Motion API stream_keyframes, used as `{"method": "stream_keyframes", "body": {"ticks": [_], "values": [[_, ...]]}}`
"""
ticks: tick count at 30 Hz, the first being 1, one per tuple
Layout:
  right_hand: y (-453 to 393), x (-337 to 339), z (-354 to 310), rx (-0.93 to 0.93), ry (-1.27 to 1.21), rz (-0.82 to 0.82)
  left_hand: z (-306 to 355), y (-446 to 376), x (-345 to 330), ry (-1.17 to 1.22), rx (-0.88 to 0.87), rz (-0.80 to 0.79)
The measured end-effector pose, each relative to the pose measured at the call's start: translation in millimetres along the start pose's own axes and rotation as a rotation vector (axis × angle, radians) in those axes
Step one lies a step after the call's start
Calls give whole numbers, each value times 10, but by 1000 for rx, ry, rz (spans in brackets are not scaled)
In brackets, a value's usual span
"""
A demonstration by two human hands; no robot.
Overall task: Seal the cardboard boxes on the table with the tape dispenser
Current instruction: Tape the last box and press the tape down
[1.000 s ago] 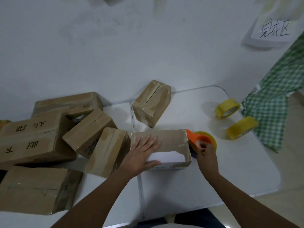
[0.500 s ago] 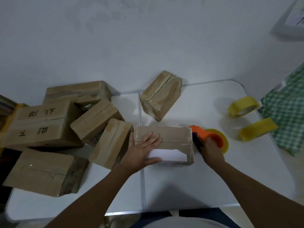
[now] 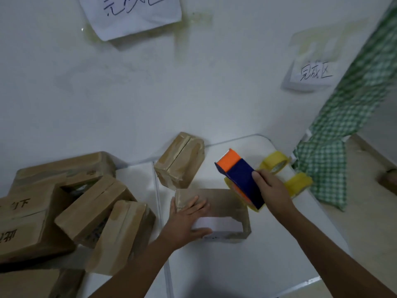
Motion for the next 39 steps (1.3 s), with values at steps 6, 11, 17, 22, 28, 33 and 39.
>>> {"method": "stream_keyframes", "body": {"ticks": [6, 11, 17, 22, 28, 33, 39], "values": [[169, -200, -166, 25, 120, -105, 144, -124, 150, 93, -36, 35], [144, -296, -129, 75, 244, -96, -7, -61, 567, 818, 465, 329], [108, -383, -131, 153, 307, -121, 91, -132, 701, 1533, 864, 155], [91, -396, -102, 181, 315, -136, 72, -141, 673, 1539, 911, 120], [4, -418, -111, 155, 371, -204, 56, -201, 678, 1431, 920, 204], [-24, -454, -139, 182, 416, -201, -2, -220, 778, 1205, 816, 308], [-190, -412, -330, 292, 517, -237, -50, -211, 771, 1189, 789, 373]]}}
Point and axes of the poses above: each hand's wrist, its own y-axis away from the middle knuckle, its own x-axis out of the back of the hand, z = x × y, the point moved 6 cm from there along -y, towards the middle knuckle, and after that the axes turned 9 degrees about z, right-handed, at the moved point
